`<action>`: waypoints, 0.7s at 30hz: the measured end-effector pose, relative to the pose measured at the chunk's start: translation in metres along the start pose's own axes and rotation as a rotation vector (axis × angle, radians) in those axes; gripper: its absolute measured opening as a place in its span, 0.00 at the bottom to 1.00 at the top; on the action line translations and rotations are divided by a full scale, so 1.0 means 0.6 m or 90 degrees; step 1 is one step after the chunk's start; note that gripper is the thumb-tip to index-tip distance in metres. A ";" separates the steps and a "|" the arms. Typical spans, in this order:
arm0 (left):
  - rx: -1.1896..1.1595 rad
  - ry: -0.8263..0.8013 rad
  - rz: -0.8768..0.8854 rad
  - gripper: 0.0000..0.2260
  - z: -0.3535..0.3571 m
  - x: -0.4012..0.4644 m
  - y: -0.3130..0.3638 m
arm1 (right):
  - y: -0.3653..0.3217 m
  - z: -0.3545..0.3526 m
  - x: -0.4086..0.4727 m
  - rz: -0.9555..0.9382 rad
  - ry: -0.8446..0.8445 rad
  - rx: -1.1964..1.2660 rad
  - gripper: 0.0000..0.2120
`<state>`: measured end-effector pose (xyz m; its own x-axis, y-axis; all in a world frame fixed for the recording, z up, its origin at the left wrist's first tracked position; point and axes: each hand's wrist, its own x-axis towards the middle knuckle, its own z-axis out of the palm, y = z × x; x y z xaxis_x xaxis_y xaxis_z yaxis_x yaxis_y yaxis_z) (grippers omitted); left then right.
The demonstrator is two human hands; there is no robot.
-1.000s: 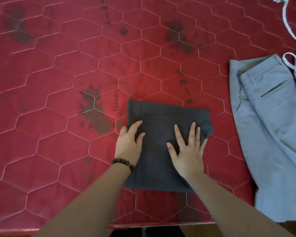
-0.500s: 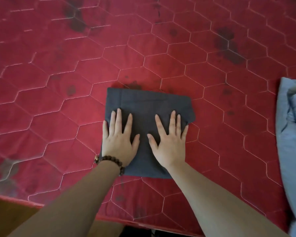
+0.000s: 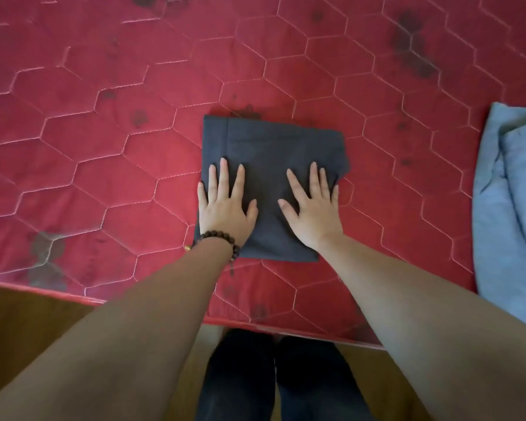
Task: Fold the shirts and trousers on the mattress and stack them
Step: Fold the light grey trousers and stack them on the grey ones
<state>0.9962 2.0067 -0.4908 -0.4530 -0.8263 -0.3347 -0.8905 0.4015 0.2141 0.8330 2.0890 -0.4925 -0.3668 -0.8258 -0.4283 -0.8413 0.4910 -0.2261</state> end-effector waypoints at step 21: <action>-0.037 -0.009 0.204 0.32 -0.033 -0.035 0.454 | 0.470 -0.198 -0.190 0.204 0.074 0.027 0.32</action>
<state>0.7643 2.1259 -0.4075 -0.7106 -0.6560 -0.2542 -0.6989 0.6168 0.3621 0.5905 2.2884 -0.4032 -0.6539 -0.6530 -0.3821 -0.6599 0.7393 -0.1340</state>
